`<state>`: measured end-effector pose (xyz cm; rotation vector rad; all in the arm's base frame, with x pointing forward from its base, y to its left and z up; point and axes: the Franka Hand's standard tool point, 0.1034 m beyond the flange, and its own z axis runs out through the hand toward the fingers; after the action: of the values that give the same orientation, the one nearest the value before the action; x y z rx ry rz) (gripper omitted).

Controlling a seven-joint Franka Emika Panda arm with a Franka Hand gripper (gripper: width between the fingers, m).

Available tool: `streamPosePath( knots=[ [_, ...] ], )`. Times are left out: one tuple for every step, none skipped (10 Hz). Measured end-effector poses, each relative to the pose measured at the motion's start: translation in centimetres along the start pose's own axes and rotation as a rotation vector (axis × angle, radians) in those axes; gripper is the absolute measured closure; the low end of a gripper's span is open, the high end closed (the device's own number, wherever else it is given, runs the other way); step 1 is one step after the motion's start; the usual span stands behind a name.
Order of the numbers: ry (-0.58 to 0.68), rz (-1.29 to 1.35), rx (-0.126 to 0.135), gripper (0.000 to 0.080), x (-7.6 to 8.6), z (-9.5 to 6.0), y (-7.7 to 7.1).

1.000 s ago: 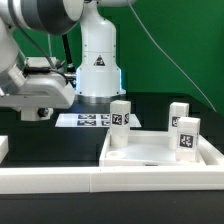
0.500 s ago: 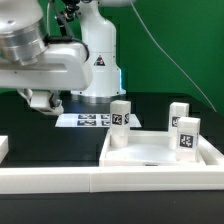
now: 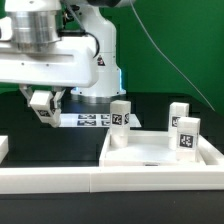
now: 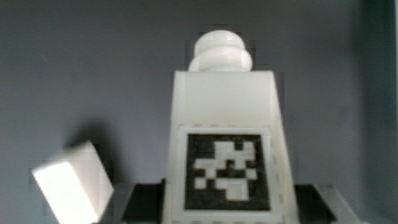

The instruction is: Assemble square table

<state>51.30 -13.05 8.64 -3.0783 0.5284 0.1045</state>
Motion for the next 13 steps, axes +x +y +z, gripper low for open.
streamPosePath(
  knots=[
    [0.080, -0.014, -0.006, 0.0509, 0.8, -0.5, -0.8],
    [0.101, -0.010, -0.006, 0.0509, 1.1, -0.8, -1.4],
    [0.182, -0.024, -0.016, 0.0509, 2.3, -1.4, -1.9],
    [0.278, -0.026, -0.034, 0.0509, 2.6, -1.3, -1.5],
    [0.331, -0.028, -0.051, 0.0509, 2.4, -1.0, -1.2],
    [0.365, -0.031, -0.060, 0.0509, 2.4, -1.1, -1.1],
    [0.420, -0.037, -0.073, 0.0509, 2.7, -1.3, -1.0],
    [0.406, -0.027, -0.056, 0.0509, 2.5, -1.2, -2.3],
    [0.415, -0.049, -0.047, 0.0509, 3.0, -1.7, -3.7],
    [0.425, -0.064, -0.036, 0.0509, 3.5, -2.0, -5.3],
    [0.413, -0.038, -0.014, 0.0509, 3.4, -2.1, -7.3],
    [0.412, -0.062, -0.025, 0.0509, 3.3, -2.1, -7.1],
    [0.411, -0.055, -0.028, 0.0509, 3.3, -2.0, -6.7]
  ],
)
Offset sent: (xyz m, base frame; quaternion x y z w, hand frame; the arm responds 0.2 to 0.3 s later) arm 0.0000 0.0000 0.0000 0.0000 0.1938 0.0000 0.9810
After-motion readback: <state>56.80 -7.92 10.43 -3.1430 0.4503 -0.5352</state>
